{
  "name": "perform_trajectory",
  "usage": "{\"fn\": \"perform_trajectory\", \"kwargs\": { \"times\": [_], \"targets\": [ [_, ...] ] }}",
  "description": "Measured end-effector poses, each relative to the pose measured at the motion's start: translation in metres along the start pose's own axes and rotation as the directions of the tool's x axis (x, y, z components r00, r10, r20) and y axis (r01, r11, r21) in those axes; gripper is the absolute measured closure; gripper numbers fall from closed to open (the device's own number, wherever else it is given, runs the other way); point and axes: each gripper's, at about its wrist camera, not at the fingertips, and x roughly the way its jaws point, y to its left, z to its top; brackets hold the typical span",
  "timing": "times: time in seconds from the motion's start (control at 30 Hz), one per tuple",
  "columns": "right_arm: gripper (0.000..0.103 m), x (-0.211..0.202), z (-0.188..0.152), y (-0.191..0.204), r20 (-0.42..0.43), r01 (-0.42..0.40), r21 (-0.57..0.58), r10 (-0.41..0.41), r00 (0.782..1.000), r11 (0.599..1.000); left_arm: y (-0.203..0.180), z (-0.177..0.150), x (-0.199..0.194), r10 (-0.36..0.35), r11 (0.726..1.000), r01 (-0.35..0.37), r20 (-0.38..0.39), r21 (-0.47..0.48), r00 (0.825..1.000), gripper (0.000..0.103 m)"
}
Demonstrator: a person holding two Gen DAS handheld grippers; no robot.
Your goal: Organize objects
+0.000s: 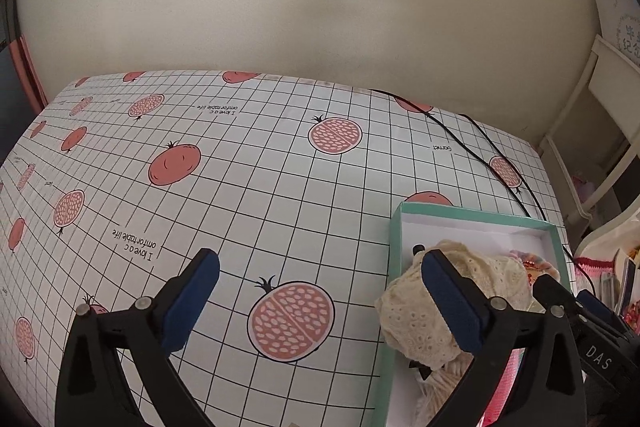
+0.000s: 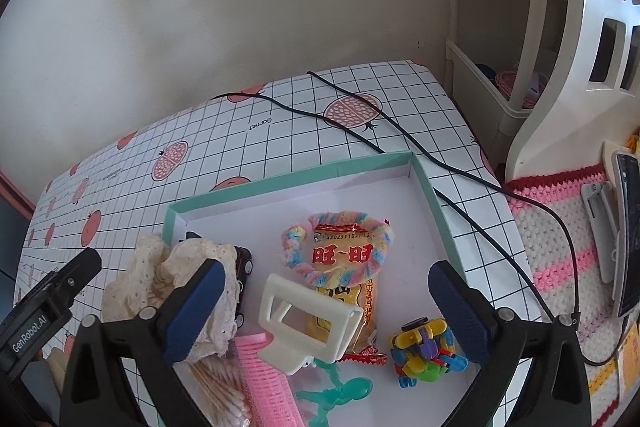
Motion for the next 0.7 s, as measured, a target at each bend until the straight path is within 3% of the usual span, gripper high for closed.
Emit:
{"fn": "perform_trajectory", "kwargs": {
  "times": [0.37, 0.7],
  "targets": [
    [0.0, -0.04, -0.004, 0.021, 0.029, 0.012, 0.009, -0.012, 1.0, 1.0, 0.014, -0.002, -0.033, 0.003, 1.0, -0.004, 0.021, 0.017, 1.0, 0.002],
    [0.0, -0.099, -0.036, 0.047, 0.067, -0.005, -0.02, 0.006, 0.998, 1.0, 0.036, -0.035, -0.093, -0.039, 0.997, 0.034, 0.082, 0.064, 0.996, 0.002]
  ]
}}
